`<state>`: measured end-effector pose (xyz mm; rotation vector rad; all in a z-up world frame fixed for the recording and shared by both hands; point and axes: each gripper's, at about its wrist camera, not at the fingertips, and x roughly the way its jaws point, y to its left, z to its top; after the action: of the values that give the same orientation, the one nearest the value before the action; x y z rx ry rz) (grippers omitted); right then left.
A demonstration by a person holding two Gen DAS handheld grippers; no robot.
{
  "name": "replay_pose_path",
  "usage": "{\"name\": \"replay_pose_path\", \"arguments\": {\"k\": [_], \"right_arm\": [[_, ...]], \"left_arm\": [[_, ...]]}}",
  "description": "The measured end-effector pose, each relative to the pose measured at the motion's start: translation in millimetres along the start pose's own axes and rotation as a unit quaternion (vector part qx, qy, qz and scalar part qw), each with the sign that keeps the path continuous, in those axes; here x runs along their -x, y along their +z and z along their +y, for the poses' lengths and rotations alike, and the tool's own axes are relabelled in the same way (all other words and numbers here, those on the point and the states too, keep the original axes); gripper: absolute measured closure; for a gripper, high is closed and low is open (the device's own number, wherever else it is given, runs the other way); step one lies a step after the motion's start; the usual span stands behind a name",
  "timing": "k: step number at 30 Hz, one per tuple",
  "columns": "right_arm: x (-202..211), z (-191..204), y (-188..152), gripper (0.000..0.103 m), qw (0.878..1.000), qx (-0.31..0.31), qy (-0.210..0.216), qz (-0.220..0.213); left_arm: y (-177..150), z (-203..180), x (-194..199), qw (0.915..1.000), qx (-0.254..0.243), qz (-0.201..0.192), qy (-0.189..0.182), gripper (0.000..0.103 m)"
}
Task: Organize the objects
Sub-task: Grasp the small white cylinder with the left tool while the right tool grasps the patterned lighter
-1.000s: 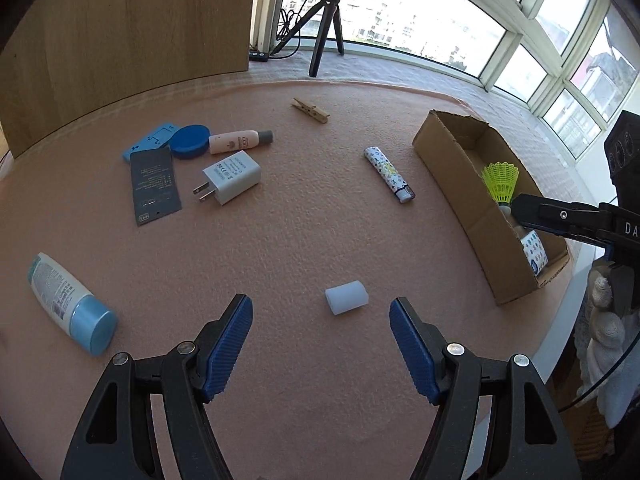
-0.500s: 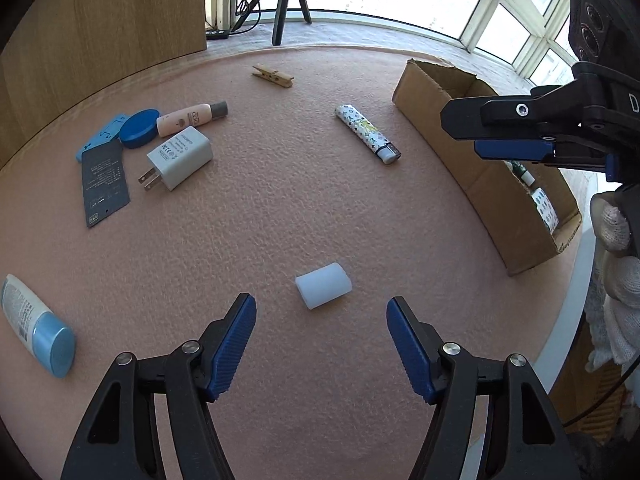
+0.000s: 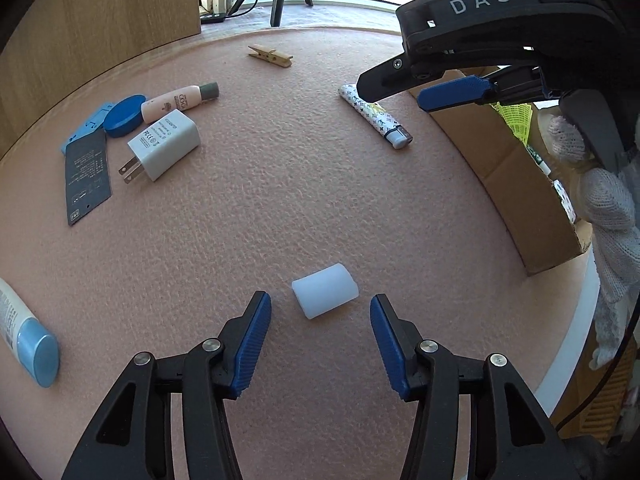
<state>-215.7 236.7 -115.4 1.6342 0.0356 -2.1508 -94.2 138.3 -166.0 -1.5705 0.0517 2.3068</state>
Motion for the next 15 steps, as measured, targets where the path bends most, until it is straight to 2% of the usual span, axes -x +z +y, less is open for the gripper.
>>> {"name": "replay_pose_path", "arguments": {"k": [6,9,15], "right_arm": [[-21,0,14,0.053,0.999,0.009,-0.041,0.024],[-27,2,18,0.060,0.998,0.014,-0.056,0.032],[-36,8,20,0.061,0.996,0.029,-0.077,0.044]], "left_arm": [[3,-2,-2,1.0000,-0.001,0.002,0.006,0.056],[3,-2,-2,1.0000,0.001,0.001,0.006,0.061],[3,-2,-2,1.0000,0.003,0.001,0.004,0.069]]}}
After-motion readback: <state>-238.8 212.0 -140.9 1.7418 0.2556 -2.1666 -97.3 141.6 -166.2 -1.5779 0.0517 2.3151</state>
